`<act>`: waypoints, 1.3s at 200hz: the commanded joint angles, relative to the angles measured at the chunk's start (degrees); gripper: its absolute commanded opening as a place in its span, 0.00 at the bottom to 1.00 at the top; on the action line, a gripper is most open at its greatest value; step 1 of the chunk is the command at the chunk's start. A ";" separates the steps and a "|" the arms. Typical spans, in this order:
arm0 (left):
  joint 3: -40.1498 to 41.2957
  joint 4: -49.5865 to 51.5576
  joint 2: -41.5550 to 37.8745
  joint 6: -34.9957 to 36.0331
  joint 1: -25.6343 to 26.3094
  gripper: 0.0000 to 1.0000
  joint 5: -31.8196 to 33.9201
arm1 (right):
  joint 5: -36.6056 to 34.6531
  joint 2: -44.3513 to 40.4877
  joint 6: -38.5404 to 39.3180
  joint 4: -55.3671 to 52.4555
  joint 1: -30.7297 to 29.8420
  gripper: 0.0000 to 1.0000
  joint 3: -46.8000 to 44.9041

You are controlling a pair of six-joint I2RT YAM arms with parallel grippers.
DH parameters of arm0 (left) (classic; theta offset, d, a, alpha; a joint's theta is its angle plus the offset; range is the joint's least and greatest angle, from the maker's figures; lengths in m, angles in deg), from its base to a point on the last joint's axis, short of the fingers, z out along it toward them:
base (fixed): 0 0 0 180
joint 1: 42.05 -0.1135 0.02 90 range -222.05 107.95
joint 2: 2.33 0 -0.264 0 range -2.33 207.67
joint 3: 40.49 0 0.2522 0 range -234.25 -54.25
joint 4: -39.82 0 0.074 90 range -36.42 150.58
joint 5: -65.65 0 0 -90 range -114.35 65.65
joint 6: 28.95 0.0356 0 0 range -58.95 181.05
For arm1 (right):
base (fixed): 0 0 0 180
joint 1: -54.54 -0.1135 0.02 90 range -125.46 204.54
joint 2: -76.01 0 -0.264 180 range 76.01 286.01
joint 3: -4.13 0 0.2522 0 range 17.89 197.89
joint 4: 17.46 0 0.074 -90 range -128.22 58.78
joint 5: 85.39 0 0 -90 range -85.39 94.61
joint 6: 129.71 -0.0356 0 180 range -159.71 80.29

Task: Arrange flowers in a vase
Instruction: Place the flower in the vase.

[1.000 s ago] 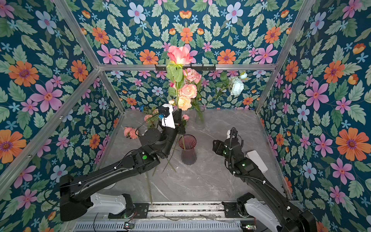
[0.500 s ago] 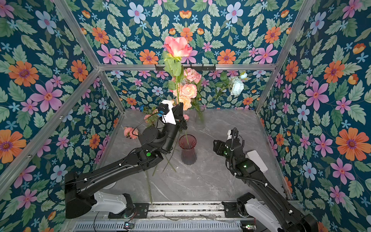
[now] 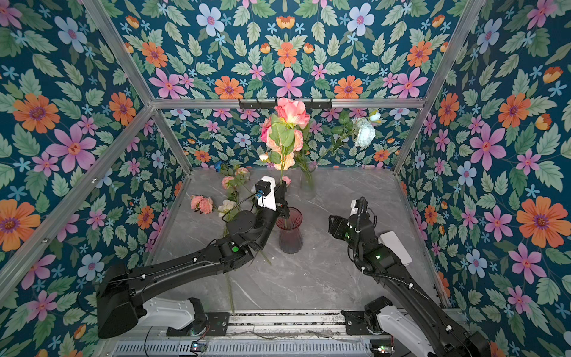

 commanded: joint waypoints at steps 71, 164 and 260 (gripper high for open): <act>-1.84 36.14 -9.57 -28.51 -0.06 0.84 5.44 | 1.66 0.38 0.56 0.05 0.00 0.82 1.70; -5.40 58.10 -19.91 -32.15 -0.01 0.89 -0.46 | 17.64 4.64 6.75 5.47 -1.75 0.86 5.49; -2.76 61.21 -28.08 -34.35 -0.01 0.86 8.45 | 26.91 22.43 31.55 2.33 -17.33 0.97 26.79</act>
